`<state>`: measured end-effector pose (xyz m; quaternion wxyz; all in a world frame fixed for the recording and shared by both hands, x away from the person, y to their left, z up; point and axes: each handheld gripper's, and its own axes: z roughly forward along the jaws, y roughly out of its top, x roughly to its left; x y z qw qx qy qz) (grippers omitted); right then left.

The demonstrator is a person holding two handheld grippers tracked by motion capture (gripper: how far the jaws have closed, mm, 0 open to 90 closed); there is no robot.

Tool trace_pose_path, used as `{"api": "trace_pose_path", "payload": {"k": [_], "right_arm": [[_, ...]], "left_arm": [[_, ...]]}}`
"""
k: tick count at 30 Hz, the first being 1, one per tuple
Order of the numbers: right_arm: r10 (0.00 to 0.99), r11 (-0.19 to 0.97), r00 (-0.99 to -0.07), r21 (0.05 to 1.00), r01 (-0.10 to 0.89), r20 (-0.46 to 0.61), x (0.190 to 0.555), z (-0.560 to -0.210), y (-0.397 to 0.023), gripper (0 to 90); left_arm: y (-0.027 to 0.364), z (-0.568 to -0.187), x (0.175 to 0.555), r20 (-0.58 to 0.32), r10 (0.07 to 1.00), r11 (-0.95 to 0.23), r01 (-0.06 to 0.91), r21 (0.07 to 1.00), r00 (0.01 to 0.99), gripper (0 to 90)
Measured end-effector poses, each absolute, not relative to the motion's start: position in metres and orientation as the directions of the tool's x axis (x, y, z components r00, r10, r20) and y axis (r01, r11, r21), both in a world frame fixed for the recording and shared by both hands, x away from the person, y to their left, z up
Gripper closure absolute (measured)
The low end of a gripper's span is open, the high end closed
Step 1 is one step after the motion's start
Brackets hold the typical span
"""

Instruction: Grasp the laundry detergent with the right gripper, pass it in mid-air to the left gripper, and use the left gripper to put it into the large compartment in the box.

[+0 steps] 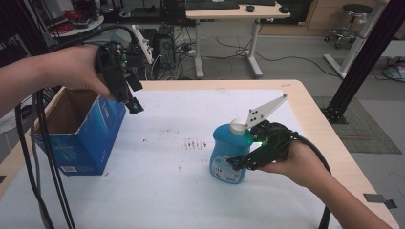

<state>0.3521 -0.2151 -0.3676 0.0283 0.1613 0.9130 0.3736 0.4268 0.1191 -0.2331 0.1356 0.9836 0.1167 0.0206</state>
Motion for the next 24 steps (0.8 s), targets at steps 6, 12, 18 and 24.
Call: {"api": "trace_pose_path", "payload": {"k": [6,12,18,24], "right_arm": [[0.32,0.662,-0.946,0.7,0.268,0.059,0.3512,-0.368,-0.2163,43.6],[0.327,0.646,-0.944,0.716,0.265,0.055,0.3529,-0.3677,-0.2214,46.5],[0.318,0.648,-0.947,0.717,0.257,0.052,0.3539,-0.3675,-0.2219,47.0],[0.309,0.658,-0.949,0.708,0.257,0.057,0.3576,-0.3658,-0.2229,47.2]], "left_arm": [[0.1181,-0.2323,0.4264,0.01,0.231,-0.937,0.22,0.271,0.973,18.2],[0.1165,-0.2324,0.4258,0.01,0.227,-0.937,0.216,0.273,0.974,18.2],[0.1169,-0.2323,0.4262,0.009,0.225,-0.937,0.214,0.275,0.974,18.2],[0.118,-0.2321,0.4267,0.007,0.225,-0.936,0.215,0.279,0.974,18.2]]}}
